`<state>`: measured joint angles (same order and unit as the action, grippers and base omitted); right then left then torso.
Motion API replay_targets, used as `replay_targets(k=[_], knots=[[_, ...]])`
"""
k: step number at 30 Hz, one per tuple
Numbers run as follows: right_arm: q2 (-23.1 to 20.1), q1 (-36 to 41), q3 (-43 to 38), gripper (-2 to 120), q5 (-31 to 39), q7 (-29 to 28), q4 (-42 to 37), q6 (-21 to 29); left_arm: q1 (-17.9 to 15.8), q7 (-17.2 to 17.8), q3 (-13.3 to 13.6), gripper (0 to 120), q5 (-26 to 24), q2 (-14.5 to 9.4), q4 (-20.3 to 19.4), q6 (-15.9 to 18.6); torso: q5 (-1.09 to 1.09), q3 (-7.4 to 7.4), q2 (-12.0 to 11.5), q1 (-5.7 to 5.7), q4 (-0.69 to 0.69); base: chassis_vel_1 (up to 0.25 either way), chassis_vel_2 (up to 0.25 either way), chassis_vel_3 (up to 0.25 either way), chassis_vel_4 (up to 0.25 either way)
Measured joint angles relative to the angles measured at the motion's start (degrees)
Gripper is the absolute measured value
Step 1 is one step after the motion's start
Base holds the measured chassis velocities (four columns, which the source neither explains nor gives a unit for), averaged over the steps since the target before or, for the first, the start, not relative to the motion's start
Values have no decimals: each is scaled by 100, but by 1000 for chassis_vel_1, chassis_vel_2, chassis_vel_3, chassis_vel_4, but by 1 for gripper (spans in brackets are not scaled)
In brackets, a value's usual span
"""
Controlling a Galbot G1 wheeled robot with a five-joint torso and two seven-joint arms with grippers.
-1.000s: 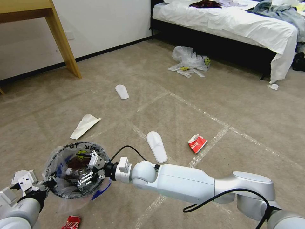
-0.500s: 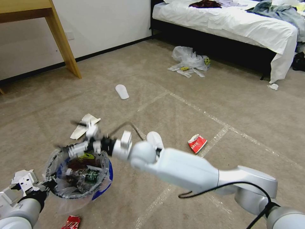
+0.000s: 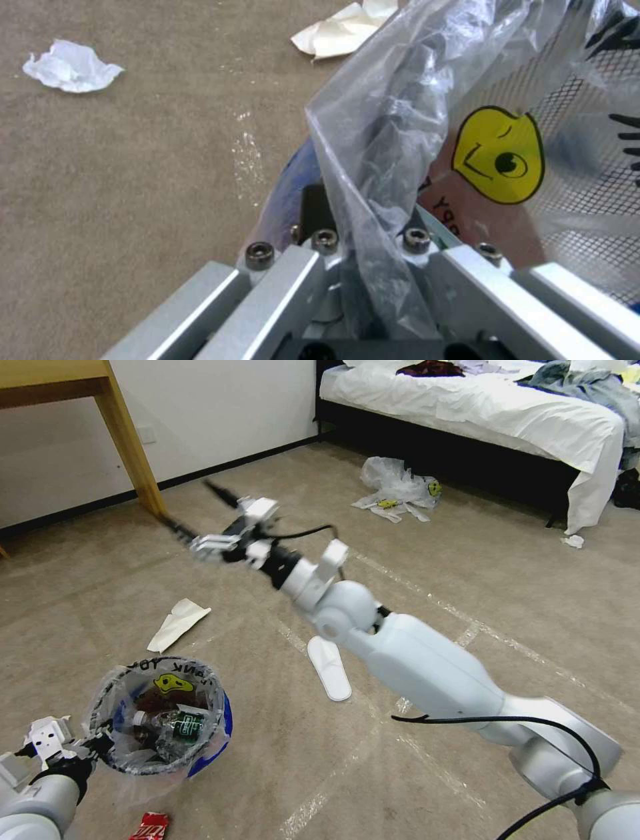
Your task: Pick up the trash bin and place the garbage on the floor into it.
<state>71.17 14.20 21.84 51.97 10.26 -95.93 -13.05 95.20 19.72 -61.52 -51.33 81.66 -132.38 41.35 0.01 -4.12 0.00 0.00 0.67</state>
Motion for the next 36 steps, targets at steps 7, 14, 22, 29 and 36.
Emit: replay_targets(k=[7,14,22,29,36], knots=[[-120,363,-451,100,47,-79,-132,29,39,1,-110,1,-16,-37,3,0,-1,0,0,0,-5,0,0,0,0],[-1182,1168,-1454,100,-495,-754,-152,-16,-23,-56,-151,1,-22,-55,51,-15,1,0,0,0,2,0,0,0,0],[-1802,2574,-3101,100,-963,-1428,-414,-76,-73,-97,-94,1,74,-21,103,-26,3,0,0,0,-1,0,0,0,0],[-1687,3913,-4387,100,-1750,-1957,-737,27,-45,-151,-101,1,171,5,95,-54,-1,1,0,0,0,0,0,0,0],[-1386,4705,-4932,100,-2144,-2158,-955,15,-21,-215,-145,1,192,4,64,-66,-1,1,0,0,-1,0,0,0,0]])
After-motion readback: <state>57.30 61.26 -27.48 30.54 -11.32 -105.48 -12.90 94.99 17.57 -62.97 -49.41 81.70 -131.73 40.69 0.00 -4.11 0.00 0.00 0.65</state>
